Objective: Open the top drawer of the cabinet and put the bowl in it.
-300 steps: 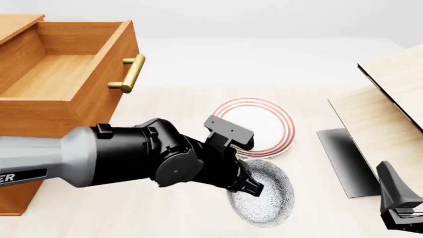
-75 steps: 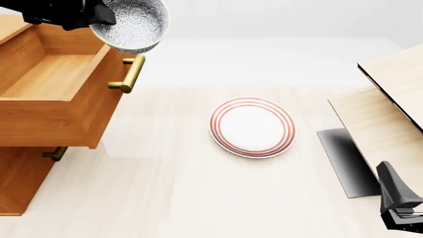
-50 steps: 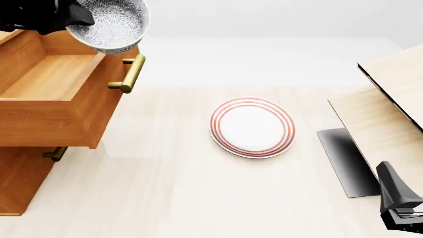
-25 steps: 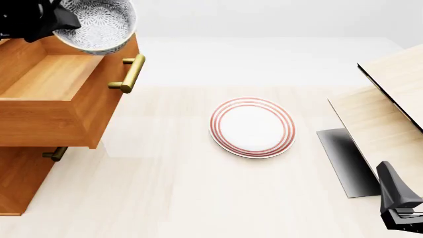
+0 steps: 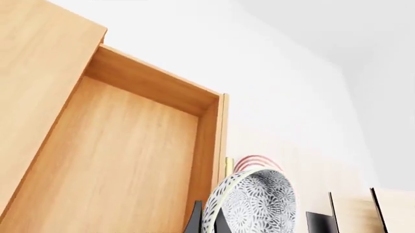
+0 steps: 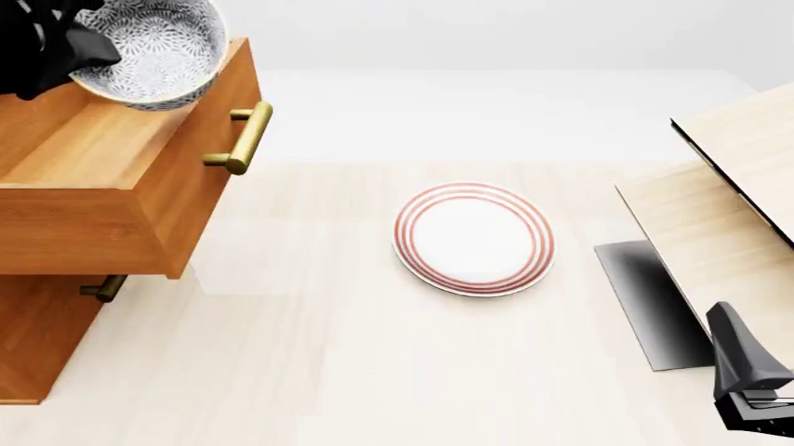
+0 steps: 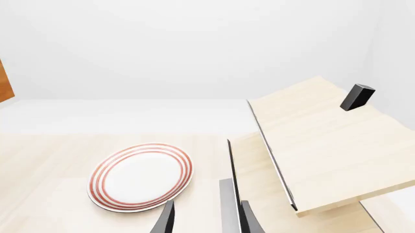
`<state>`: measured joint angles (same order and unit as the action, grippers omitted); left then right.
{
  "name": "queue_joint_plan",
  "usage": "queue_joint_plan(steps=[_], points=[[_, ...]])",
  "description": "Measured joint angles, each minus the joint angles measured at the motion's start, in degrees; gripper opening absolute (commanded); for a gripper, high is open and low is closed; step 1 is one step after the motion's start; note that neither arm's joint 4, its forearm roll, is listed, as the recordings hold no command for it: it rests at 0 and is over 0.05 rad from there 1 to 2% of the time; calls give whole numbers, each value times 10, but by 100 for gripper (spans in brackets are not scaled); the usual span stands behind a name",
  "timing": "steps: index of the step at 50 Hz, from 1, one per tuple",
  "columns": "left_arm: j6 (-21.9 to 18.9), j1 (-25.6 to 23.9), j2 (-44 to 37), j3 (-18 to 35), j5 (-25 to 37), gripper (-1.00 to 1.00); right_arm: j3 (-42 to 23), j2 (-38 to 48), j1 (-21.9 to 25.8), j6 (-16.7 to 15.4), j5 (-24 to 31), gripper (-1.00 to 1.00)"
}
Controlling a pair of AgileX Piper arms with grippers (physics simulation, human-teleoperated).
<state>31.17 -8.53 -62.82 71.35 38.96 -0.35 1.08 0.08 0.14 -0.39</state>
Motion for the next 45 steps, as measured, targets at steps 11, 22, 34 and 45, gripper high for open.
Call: queue_joint_plan(steps=[11,22,34,45], points=[[15,11,19,-21,-12,-100,0,0,0,0,0,100],[29,22,33,-38,-25,-100,0,0,0,0,0,100],[46,35,51,-65,-41,-100,0,0,0,0,0,100],[60,49,65,-86,-50,-100,0,0,0,0,0,100]])
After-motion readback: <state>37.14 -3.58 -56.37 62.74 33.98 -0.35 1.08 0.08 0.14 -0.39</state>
